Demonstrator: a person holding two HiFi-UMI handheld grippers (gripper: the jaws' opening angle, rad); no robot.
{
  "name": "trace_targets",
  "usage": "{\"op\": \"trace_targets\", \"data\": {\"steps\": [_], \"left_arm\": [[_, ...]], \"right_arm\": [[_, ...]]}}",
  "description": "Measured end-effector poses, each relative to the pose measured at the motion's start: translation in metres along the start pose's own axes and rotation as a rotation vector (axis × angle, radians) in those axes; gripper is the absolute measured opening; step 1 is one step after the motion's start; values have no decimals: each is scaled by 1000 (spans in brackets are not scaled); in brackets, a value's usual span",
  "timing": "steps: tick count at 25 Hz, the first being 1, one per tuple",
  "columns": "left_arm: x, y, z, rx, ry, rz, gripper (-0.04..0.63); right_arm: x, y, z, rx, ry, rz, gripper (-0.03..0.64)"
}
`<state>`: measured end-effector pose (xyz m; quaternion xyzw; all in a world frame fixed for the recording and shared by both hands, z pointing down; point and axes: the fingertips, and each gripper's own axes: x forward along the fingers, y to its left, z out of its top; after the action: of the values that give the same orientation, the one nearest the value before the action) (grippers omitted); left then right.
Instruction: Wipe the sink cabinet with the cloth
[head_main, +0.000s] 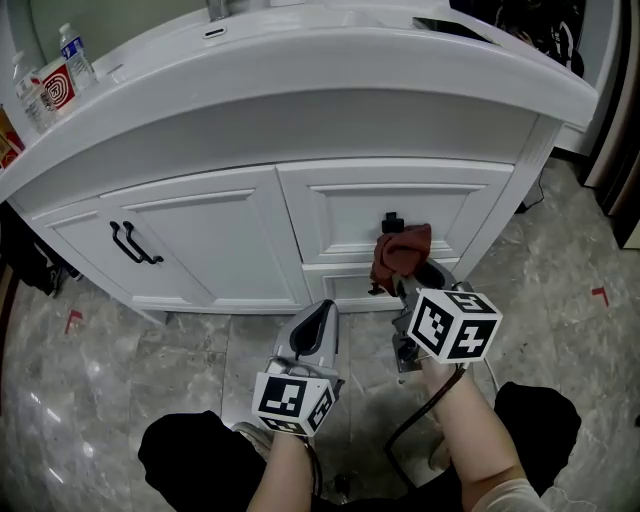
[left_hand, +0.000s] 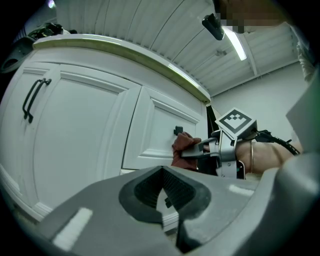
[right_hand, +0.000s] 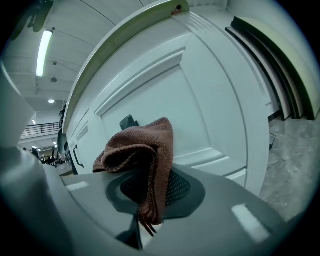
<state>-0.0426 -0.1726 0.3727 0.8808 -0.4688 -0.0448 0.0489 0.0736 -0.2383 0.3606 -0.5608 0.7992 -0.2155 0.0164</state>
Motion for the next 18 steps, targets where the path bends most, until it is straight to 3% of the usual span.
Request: {"op": "trace_targets", "data": {"steps": [11, 18], "left_arm": [[23, -34, -3, -2, -3, -47, 0], [36, -56, -16, -5, 19, -80, 0]], "right_arm": [[-34, -64, 19, 33, -45, -117, 81], [-53, -99, 19, -22, -39, -212, 80]]}}
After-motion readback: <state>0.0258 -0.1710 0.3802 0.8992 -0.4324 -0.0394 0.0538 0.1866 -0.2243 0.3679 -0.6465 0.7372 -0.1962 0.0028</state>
